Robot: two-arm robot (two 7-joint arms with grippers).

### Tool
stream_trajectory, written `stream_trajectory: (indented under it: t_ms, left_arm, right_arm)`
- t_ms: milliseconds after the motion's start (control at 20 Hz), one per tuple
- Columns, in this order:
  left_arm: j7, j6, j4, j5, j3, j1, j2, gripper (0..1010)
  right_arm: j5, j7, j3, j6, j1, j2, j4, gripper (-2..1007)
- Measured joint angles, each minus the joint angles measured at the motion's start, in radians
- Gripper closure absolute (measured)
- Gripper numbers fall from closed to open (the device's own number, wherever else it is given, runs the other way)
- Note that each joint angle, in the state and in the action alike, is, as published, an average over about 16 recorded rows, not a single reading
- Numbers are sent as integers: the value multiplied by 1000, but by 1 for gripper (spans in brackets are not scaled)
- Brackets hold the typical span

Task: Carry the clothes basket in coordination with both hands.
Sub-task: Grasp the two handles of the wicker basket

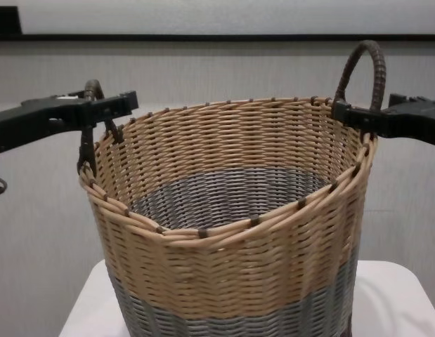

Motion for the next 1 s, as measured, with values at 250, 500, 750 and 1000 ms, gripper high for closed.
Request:
stream_trajectory:
  t_ms: [250, 500, 750, 1000]
  left_arm:
    - [-21, -5, 16, 18, 15, -11, 3, 10]
    - [-18, -11, 31, 35, 20, -17, 3, 10]
    - [-18, -19, 38, 43, 20, -19, 1, 10]
    - [-17, -19, 36, 42, 19, -18, 1, 10]
  right_arm:
    - [-6, 17, 10, -8, 6, -11, 18, 4]
    - [-8, 29, 19, -18, 9, -17, 30, 4]
    - [-6, 37, 25, -24, 9, -20, 34, 5]
    - [-5, 36, 25, -25, 8, -19, 33, 39]
